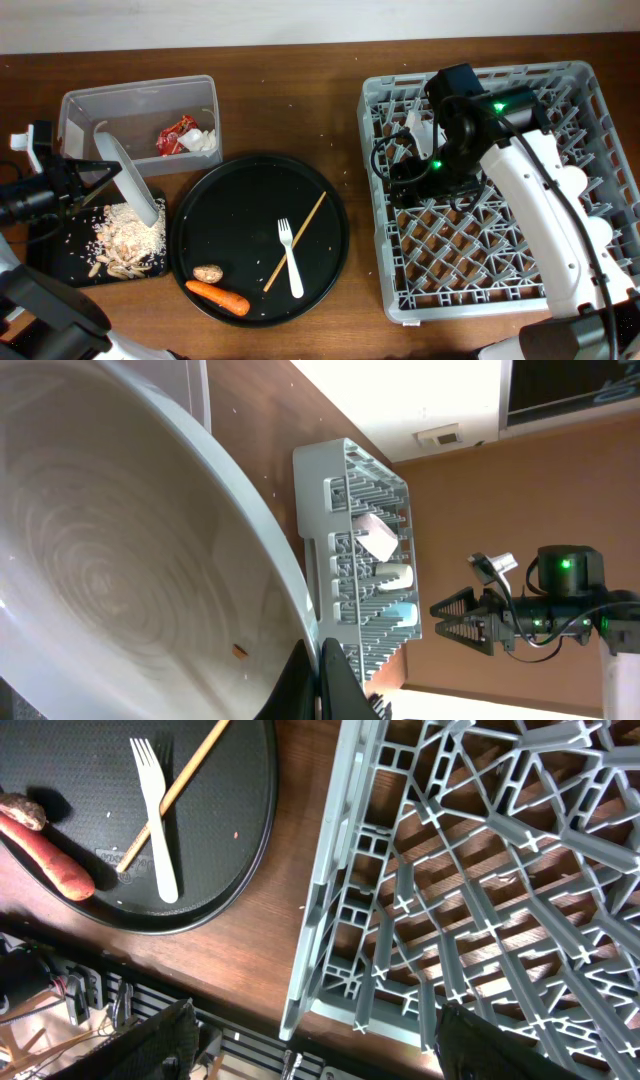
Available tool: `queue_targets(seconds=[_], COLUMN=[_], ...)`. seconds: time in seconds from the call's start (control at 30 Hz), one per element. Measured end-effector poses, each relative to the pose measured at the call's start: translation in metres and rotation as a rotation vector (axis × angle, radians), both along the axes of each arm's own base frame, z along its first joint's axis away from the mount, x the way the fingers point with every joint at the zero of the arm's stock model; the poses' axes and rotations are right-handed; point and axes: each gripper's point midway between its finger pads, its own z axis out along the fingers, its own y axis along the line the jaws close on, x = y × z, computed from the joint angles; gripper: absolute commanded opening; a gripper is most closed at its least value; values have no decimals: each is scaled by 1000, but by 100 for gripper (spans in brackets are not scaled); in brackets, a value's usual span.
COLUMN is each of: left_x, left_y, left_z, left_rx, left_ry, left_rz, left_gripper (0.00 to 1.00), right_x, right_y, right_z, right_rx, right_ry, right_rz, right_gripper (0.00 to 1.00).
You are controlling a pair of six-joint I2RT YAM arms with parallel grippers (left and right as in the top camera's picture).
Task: Sort waste into correct bins and load items into the dishwasher rack
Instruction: 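Tip the grey bowl over the small black tray to dump its contents, then set the emptied grey bowl back onto the round black plate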
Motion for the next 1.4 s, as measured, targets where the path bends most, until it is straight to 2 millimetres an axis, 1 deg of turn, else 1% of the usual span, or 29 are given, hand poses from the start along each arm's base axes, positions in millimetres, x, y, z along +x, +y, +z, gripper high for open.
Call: queue_targets(seconds=[0.23,0.3,0.33,0.37,0.4,0.47,0.5,0.53,0.57,0.6,0.63,0.67,0.7,0.73,0.77,0.8,0.83,0.9,0.97,1.0,1.03,1.1,1.27,1.3,1.33,1.37,1.4], left_x=[0,4,5,6,5,-2,-9,-14,-15,-14,-12,-11,-6,-8,-15,-16,-20,-36,-44,-49,-53,-58,-60,-63,-67,-69,-69], left_y=[-2,-18,-30,-52,-84,-122,-152,-175,-191,-208,-219,-224,-232,-237,-246,-253,-258,-268,-276,-279,-281,-284,-284,-280,-272,-259,-242], left_z=[0,-1,-1,-2,0,-1,-3,-8,-17,-31,-46,-56,-77,-85,-102,-112,-124,-150,-168,-176,-182,-185,-185,-184,-182,-175,-163], left_rx=[3,6,12,27,48,88,113,146,202,299,401,467,609,646,721,759,801,859,892,907,922,926,925,930,945,966,989], left_ry=[-4,2,3,7,4,8,8,14,22,44,87,120,169,196,248,257,274,320,317,316,314,323,334,353,379,407,425], left_rz=[-8,-56,-94,-163,-263,-390,-494,-573,-629,-677,-689,-682,-642,-635,-618,-606,-591,-581,-582,-586,-592,-593,-589,-591,-585,-568,-531], left_gripper=[0,0,0,0,1,0,1,0,1,0,0,0,1,0,1,0,0,1,2,6,16,16,17,17,17,17,17], right_x=[0,0,0,0,0,0,0,0,0,-1,-1,-1,-1,-1,-1,-1,-1,-1,-1,0,-1,-1,-2,-3,-3,-3,-3], right_y=[0,0,0,0,0,0,0,0,0,0,0,0,0,0,0,0,0,0,0,0,0,0,-1,-1,-1,-1,-1], right_z=[0,0,0,0,0,0,0,0,0,0,0,0,0,0,0,0,0,0,0,0,0,0,0,0,0,0,0], right_rx=[0,0,0,0,0,0,0,0,0,-1,-1,-1,-1,-1,-1,-1,-1,-1,-1,-1,-1,-1,-2,-3,-3,-3,-3], right_ry=[0,0,0,0,0,0,0,0,0,2,2,3,3,3,4,4,3,3,3,2,4,4,8,11,12,12,13], right_rz=[0,0,0,0,0,0,0,1,1,0,0,0,0,0,0,0,0,0,0,0,0,0,0,0,0,0,-4], right_gripper=[79,79,79,79,79,79,79,79,79,79,79,79,79,79,79,79,79,79,79,79,79,79,80,81,87,98,98])
